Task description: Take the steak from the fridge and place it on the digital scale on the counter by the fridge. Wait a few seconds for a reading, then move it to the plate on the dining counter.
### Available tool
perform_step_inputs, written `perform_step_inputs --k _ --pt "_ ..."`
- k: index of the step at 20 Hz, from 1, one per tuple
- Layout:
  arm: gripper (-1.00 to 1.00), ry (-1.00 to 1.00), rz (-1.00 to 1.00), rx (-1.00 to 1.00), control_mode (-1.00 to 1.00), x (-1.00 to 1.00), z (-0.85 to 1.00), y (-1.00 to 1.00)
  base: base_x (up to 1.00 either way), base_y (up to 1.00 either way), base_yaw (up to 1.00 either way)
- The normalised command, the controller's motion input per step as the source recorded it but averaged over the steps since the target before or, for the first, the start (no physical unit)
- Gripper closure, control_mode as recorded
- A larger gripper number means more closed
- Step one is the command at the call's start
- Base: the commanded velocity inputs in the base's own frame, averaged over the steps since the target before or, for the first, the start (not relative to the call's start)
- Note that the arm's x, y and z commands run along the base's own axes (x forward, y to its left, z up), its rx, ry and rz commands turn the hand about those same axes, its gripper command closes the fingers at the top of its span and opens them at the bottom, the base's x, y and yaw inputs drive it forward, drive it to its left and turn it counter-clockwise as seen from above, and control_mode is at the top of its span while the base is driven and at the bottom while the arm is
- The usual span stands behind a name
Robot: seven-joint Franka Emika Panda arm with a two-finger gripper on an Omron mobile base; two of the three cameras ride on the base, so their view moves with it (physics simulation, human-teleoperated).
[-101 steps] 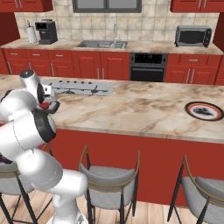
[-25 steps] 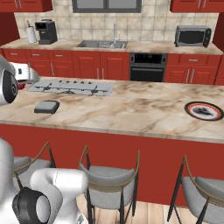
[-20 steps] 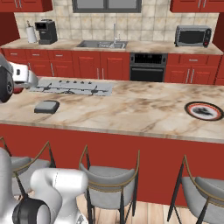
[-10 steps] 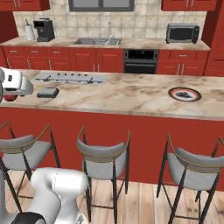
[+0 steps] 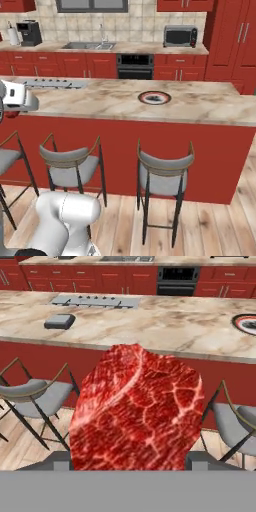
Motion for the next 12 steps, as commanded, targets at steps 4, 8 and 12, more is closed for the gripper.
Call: perform_step_inputs --k 4,8,12 --pt "1.00 0.00 0.00 0.00 1.00 0.00 0.00 0.00 0.52 -0.51 0.00" --pt "1.00 0.00 0.00 0.00 1.00 0.00 0.00 0.00 0.70 -0.40 0.00" --pt "1.00 0.00 0.00 0.00 1.00 0.00 0.00 0.00 0.70 -0.59 0.00"
